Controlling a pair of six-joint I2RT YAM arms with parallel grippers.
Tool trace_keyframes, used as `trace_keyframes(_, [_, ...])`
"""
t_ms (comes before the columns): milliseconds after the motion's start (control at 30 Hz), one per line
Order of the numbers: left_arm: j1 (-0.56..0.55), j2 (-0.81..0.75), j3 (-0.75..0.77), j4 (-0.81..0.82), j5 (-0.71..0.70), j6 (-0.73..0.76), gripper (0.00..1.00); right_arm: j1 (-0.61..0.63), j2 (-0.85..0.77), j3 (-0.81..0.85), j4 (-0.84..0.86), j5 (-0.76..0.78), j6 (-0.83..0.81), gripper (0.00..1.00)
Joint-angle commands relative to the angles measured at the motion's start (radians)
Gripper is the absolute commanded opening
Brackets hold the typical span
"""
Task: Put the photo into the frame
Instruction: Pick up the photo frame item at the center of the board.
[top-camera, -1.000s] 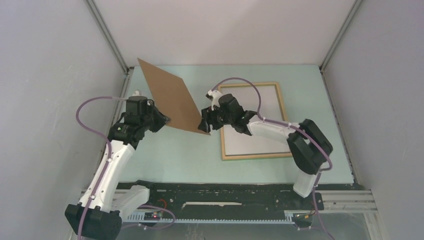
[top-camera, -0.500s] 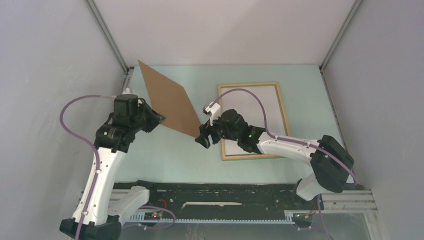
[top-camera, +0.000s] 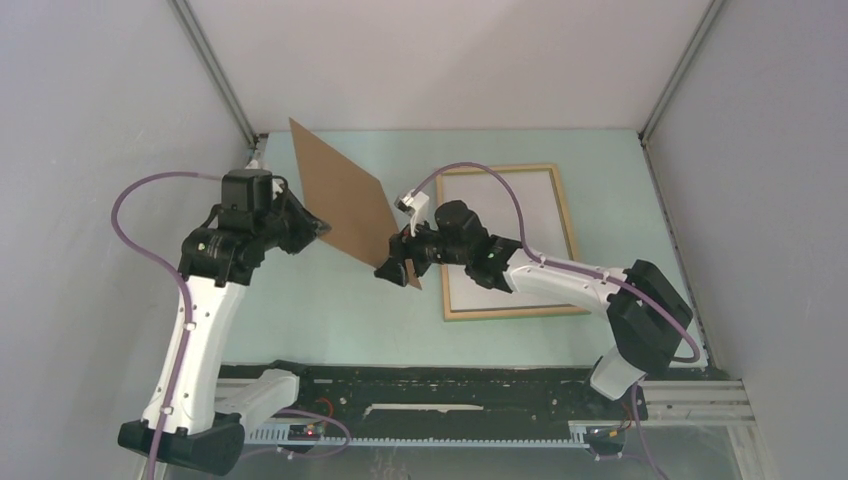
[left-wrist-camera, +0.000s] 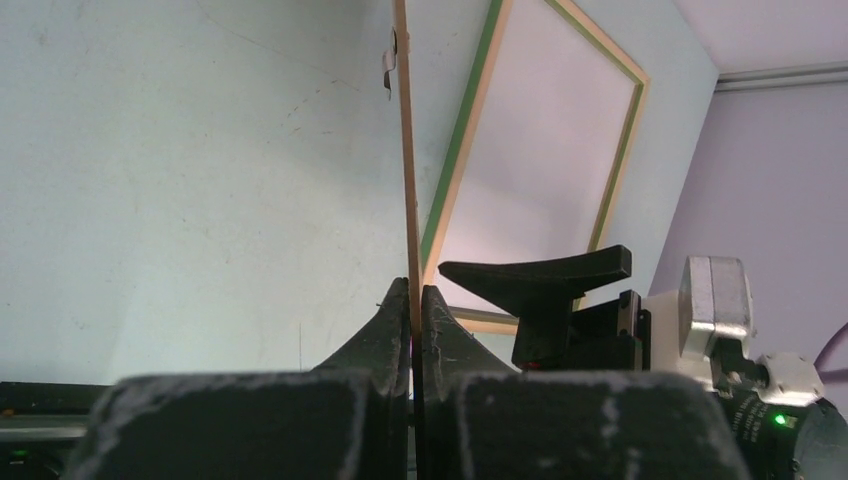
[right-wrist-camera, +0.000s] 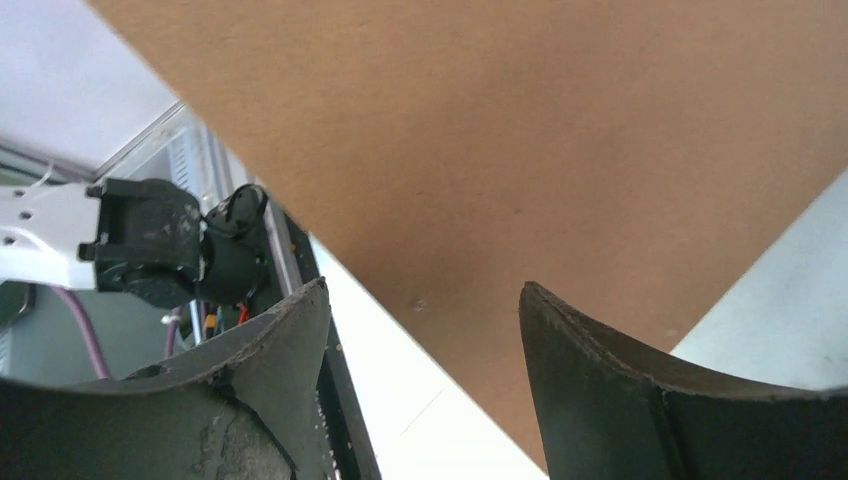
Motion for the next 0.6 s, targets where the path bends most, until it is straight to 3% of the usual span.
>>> trace_keyframes(0, [-0.005, -0.005, 0.11, 0.049, 0.035, 0.025, 0.0, 0.011, 0.001, 0.042, -0.05, 0.141, -0.019, 0.77])
trace_keyframes(233, [-0.005, 0.0, 0.109, 0.058, 0.035, 0.006, 0.0, 0.14, -0.038, 0.123, -0.153, 0.564, -0.033, 0.76])
trace_keyframes(333, [-0.005, 0.012, 0.103, 0.062, 0.049, -0.006, 0.0, 0.186, -0.026, 0.147, -0.122, 0.656, 0.003, 0.74])
trace_keyframes(567, [-0.005, 0.016, 0.111, 0.063, 0.025, -0.031, 0.0, 0.256, 0.079, 0.257, -0.107, 0.883, -0.084, 0.67])
